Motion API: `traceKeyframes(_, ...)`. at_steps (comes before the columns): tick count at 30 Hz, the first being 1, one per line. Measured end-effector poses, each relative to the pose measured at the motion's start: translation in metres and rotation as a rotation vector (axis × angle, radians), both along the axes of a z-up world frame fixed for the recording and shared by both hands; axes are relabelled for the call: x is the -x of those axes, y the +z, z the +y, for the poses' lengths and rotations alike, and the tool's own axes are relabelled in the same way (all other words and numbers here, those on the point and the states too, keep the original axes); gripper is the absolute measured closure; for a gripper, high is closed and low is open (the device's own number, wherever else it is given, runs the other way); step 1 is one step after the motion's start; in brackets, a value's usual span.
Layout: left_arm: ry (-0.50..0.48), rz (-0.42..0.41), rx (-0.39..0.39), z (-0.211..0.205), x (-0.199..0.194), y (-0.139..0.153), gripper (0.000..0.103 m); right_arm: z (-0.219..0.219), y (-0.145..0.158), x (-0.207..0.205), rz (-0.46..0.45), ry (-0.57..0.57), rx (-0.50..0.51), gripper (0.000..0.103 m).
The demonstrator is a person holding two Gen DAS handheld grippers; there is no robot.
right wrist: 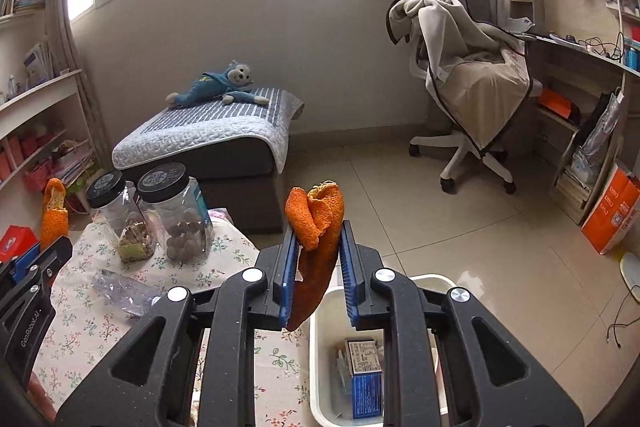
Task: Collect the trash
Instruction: 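Carry both orange peels over the white bin, then open both tools to drop the orange peels into the bin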
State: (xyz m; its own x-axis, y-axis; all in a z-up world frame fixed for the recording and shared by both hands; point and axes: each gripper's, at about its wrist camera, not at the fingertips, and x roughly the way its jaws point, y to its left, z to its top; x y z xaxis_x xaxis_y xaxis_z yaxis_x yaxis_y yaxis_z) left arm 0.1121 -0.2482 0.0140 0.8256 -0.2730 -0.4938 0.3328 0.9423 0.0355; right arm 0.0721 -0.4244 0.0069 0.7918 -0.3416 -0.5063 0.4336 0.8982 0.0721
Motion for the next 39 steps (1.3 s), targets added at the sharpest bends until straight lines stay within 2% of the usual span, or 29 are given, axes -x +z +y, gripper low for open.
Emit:
traceKeyframes(3, -0.023, -0.002, 0.003, -0.014, 0.004, -0.001, 0.082, -0.019, 0.000, 0.004, 0.004, -0.037, -0.018, 0.080)
traceKeyframes(4, -0.032, -0.001, 0.004, -0.019, 0.005, -0.001, 0.082, -0.026, 0.000, 0.007, 0.002, -0.051, -0.027, 0.075)
traceKeyframes(5, -0.041, 0.001, 0.004, -0.024, 0.007, -0.002, 0.082, -0.030, 0.001, 0.011, -0.004, -0.065, -0.033, 0.058)
traceKeyframes(6, -0.049, 0.002, 0.004, -0.029, 0.008, -0.002, 0.082, -0.035, 0.002, 0.015, -0.017, -0.088, -0.034, 0.046)
traceKeyframes(7, -0.058, 0.004, 0.005, -0.034, 0.009, -0.003, 0.082, -0.040, 0.003, 0.020, -0.030, -0.112, -0.032, 0.042)
traceKeyframes(9, -0.076, 0.010, 0.008, -0.043, 0.012, -0.005, 0.082, -0.052, 0.005, 0.029, -0.046, -0.159, -0.037, 0.027)
traceKeyframes(12, -0.106, 0.020, 0.011, -0.058, 0.015, -0.007, 0.081, -0.071, 0.007, 0.044, -0.070, -0.245, -0.044, 0.014)
traceKeyframes(14, -0.129, 0.029, 0.015, -0.070, 0.018, -0.009, 0.080, -0.082, 0.006, 0.052, -0.075, -0.290, -0.045, 0.008)
traceKeyframes(22, -0.211, 0.071, 0.028, -0.114, 0.027, -0.015, 0.080, -0.109, 0.010, 0.076, -0.079, -0.422, 0.007, 0.007)
traceKeyframes(29, -0.277, 0.140, 0.054, -0.152, 0.034, -0.022, 0.078, -0.130, 0.013, 0.094, -0.098, -0.493, -0.013, 0.007)
traceKeyframes(31, -0.299, 0.156, 0.058, -0.160, 0.036, -0.023, 0.058, -0.133, 0.012, 0.096, -0.097, -0.502, -0.017, 0.007)
traceKeyframes(32, -0.300, 0.160, 0.066, -0.162, 0.037, -0.022, 0.038, -0.135, 0.012, 0.097, -0.096, -0.504, -0.017, 0.007)
traceKeyframes(33, -0.297, 0.161, 0.078, -0.162, 0.038, -0.022, 0.030, -0.135, 0.012, 0.098, -0.095, -0.505, -0.017, 0.007)
traceKeyframes(37, -0.280, 0.159, 0.079, -0.163, 0.041, -0.018, 0.025, -0.134, 0.012, 0.102, -0.100, -0.504, -0.005, 0.007)
traceKeyframes(39, -0.251, 0.142, 0.068, -0.160, 0.043, -0.016, 0.017, -0.130, 0.012, 0.103, -0.096, -0.501, 0.013, 0.007)
